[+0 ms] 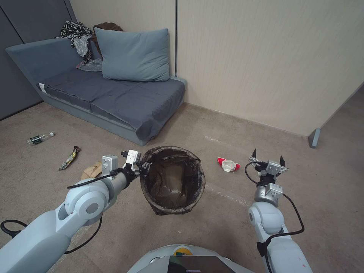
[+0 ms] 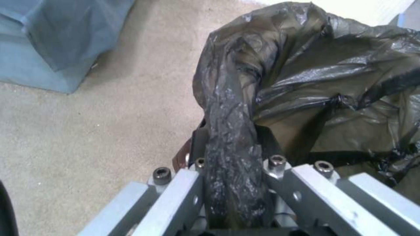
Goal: Pick up the trash bin, then pick up the garbage from the floor and place it into the trash bin.
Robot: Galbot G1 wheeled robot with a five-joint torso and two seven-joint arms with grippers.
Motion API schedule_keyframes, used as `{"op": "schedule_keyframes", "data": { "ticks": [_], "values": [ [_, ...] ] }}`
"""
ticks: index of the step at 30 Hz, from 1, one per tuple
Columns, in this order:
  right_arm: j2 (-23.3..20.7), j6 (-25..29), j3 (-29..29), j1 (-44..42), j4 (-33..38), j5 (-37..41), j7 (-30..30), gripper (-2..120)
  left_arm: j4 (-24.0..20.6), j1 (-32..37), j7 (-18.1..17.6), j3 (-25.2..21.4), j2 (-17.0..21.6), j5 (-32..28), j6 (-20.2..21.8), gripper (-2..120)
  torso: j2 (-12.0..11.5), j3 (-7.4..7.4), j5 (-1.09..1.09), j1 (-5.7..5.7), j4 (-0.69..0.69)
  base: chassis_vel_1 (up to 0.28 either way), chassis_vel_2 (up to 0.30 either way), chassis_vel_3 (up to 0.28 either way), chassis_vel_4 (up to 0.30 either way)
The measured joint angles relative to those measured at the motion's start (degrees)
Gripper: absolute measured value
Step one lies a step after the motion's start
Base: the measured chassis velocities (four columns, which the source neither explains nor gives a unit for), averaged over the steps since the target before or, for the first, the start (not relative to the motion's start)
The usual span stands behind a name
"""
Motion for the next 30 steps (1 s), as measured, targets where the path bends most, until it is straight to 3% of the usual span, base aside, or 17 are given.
{"op": "schedule_keyframes", "data": {
  "ticks": [16, 30],
  "values": [
    [0.1, 0.4, 0.7, -1.3, 0.4, -0.7, -0.2, 100, -1.1, 1.1, 0.1, -0.8, -3.4, 1.5, -0.1, 6, 0.0, 0.0, 0.0, 0.0, 0.0, 0.0, 0.0, 0.0, 0.0],
    [0.1, 0.0, 0.7, -1.1, 0.4, -0.5, -0.3, 100, -1.1, 1.2, 0.1, -0.9, -3.4, 2.1, -0.5, 6, 0.0, 0.0, 0.0, 0.0, 0.0, 0.0, 0.0, 0.0, 0.0]
  ]
}}
